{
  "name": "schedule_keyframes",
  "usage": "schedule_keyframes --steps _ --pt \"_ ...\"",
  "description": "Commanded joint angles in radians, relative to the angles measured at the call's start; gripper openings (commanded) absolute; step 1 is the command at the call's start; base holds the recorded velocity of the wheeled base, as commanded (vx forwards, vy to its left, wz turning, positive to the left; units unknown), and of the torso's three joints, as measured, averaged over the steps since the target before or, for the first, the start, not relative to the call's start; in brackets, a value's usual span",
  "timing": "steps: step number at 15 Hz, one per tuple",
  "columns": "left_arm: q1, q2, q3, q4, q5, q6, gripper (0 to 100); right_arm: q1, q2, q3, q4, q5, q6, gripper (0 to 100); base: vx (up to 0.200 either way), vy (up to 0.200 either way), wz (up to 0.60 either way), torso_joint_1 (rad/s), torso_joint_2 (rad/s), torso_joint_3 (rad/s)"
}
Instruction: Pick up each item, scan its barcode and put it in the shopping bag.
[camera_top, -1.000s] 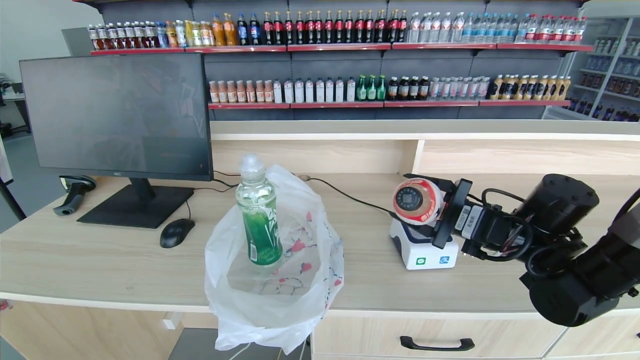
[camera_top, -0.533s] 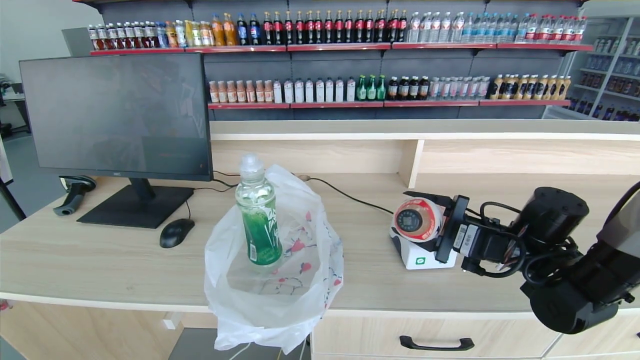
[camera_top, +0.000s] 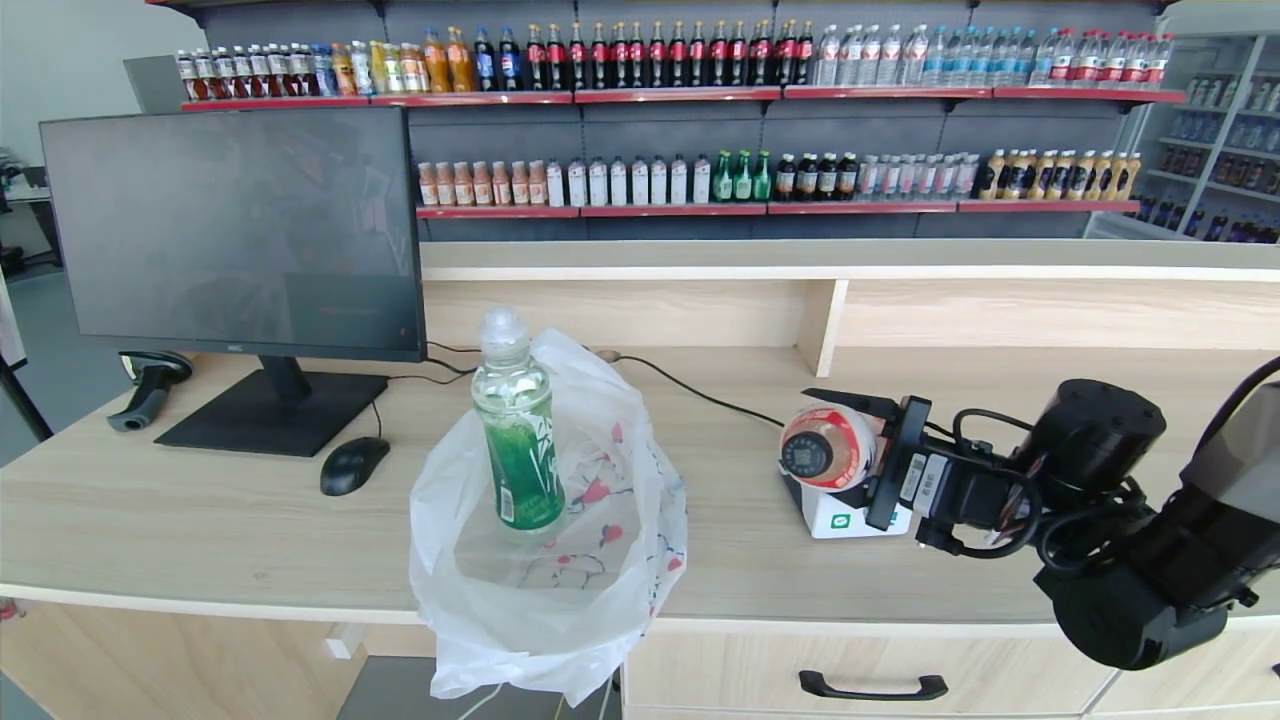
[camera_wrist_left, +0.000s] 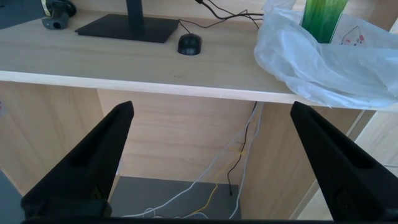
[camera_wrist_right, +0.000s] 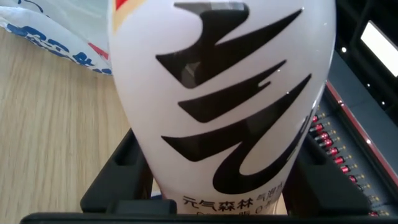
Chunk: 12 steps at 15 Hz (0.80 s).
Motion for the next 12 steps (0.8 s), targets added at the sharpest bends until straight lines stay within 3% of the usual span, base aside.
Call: schedule_keyframes --steps 1,12 --pt "0.000 0.000 0.000 0.000 0.000 0.000 100 0.000 0.006 -0.001 0.001 0.000 0.003 0 0.000 0.000 0.00 0.000 0.00 0.000" --pt "0.000 0.000 0.000 0.000 0.000 0.000 100 -0.012 -0.011 -0.009 0.001 0.000 0.009 0 0.000 0.000 0.00 0.000 0.00 0.000"
